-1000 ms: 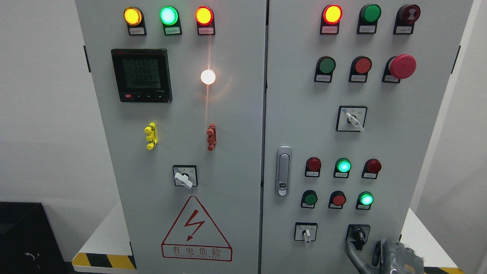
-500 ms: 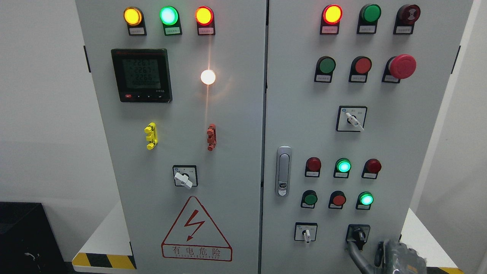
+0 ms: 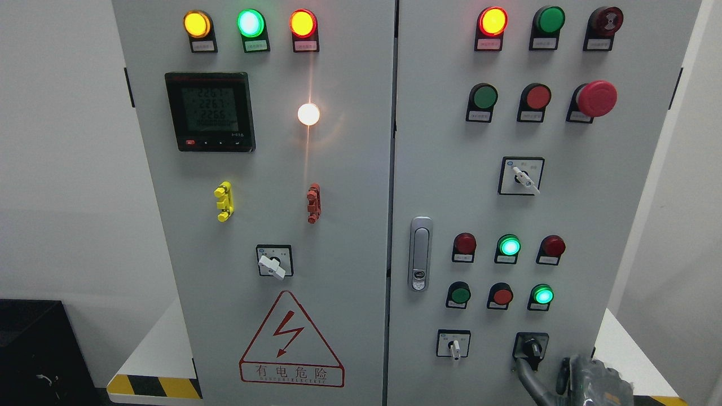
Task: Flip black knob to close circuit
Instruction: 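Grip the black knob with the right hand and twist it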
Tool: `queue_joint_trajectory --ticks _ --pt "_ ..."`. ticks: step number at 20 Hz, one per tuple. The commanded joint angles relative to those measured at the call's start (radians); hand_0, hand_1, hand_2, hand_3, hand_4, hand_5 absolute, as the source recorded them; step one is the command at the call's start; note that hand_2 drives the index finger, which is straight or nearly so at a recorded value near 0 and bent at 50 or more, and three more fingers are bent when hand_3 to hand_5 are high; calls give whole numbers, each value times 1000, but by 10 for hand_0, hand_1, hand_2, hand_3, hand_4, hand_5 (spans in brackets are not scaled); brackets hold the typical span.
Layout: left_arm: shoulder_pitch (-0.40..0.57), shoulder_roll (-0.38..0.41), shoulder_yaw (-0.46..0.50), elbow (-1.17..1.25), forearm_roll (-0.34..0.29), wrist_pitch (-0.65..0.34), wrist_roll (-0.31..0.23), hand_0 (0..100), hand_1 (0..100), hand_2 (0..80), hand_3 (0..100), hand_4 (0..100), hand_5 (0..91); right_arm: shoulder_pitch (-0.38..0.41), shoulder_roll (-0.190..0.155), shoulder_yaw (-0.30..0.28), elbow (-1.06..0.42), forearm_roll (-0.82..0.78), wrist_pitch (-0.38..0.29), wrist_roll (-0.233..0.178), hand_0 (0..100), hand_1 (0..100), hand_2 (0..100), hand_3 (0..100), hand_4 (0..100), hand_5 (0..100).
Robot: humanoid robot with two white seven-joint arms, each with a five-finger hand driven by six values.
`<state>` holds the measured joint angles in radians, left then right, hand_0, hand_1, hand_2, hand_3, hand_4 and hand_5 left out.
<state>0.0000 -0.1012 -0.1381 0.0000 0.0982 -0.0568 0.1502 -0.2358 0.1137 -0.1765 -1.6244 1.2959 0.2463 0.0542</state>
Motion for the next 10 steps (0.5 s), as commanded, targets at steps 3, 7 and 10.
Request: queue_joint_trajectory --ticks 3,7,10 --pt "23 0 0 -29 0 0 0 120 556 0 0 0 0 3 -12 -41 0 -3 -1 -1 0 29 853 1000 988 1000" --pt "23 0 0 -29 0 0 0 120 556 0 0 0 0 3 -15 -43 0 -4 -1 -1 0 29 853 1000 988 1000" --pt "23 0 0 -29 0 0 0 120 556 0 0 0 0 3 -15 -49 0 -4 -2 -1 0 29 851 1000 988 1000"
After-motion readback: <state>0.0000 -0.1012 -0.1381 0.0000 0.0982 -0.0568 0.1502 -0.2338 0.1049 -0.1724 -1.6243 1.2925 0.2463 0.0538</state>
